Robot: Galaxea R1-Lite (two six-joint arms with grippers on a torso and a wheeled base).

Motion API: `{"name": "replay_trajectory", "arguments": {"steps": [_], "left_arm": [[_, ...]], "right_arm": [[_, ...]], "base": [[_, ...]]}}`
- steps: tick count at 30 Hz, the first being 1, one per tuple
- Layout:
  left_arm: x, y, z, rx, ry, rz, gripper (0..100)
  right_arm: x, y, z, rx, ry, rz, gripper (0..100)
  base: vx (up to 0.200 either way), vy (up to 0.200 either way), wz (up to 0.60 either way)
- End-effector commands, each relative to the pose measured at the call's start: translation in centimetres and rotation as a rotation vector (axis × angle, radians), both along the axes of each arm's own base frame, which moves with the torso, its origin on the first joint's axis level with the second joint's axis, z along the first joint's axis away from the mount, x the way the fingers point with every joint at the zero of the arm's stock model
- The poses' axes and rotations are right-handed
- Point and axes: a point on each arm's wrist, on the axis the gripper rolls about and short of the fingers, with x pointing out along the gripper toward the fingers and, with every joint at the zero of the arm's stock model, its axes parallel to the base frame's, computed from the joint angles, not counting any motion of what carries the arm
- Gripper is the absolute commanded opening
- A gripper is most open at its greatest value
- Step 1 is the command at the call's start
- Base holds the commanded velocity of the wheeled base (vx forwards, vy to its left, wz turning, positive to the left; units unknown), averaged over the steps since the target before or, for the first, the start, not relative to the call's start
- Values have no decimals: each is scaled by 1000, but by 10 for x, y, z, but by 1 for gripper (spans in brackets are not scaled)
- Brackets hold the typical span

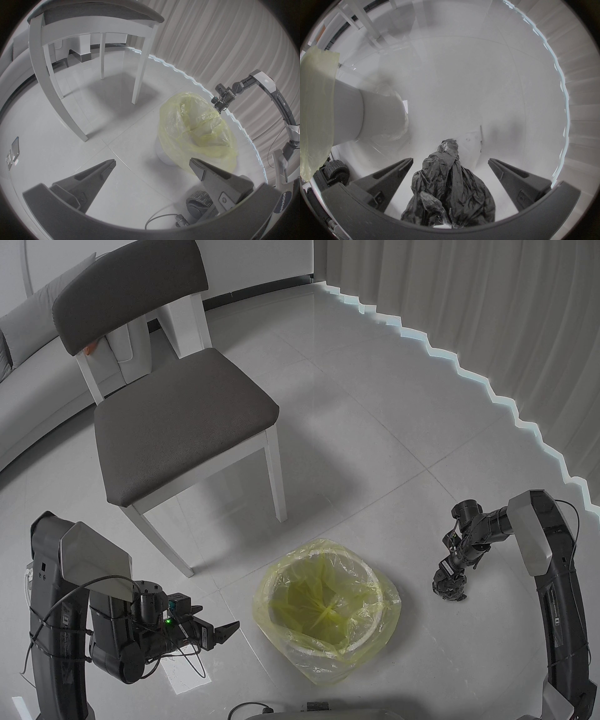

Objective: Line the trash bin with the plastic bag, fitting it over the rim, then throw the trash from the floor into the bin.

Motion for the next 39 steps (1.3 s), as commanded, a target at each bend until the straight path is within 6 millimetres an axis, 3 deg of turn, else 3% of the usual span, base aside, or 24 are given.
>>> {"name": "replay_trajectory", "arguments": {"steps": [1,9,11,13,14,16,17,18,22,23,25,28,29,33,34,35,39], "left_arm": [[0,0,-1,-1,-9,-1,100],[-1,1,0,-1,-5,4,100],[-1,2,-1,-3,-1,9,100],[-1,2,-1,-3,-1,9,100],[-1,3,-3,-3,8,11,100],[-2,2,-4,-2,13,9,100],[-2,2,-4,-2,13,8,100],[-2,1,-4,-3,14,6,100],[-3,1,-2,-4,9,4,100],[-3,1,-2,-4,9,4,100],[-4,2,-1,-5,11,7,100],[-6,3,1,-4,14,9,100],[-7,3,2,-4,15,9,100],[-10,4,11,-8,-1,12,100],[-10,4,11,-8,-1,12,100],[-10,5,16,-11,-14,14,100],[-12,5,23,-15,-32,14,100]], "right_arm": [[0,-1,-7,1,11,-2,0],[0,-3,-3,1,5,-11,0],[-6,-1,32,5,4,-10,0],[-6,-1,32,5,4,-10,0],[-19,5,73,4,-21,7,0],[-30,14,104,13,-52,29,0],[-31,15,107,13,-55,30,0],[-44,23,135,13,-89,49,0],[-79,47,190,18,-162,111,0],[-82,49,194,17,-166,118,0],[-113,72,235,31,-244,182,0],[-135,90,257,45,-286,240,0],[-158,111,271,61,-315,308,0],[-197,155,281,103,-331,449,0],[-197,155,281,103,-331,449,0],[-209,177,280,136,-333,494,0],[-223,208,267,191,-326,552,0]], "base": [[0,0,0],[0,0,0],[0,0,0],[0,0,0],[0,0,0],[0,0,0],[0,0,0],[0,0,0],[0,0,0],[0,0,0],[0,0,0],[0,0,0],[0,0,0],[0,0,0],[0,0,0],[0,0,0],[0,0,0]]}}
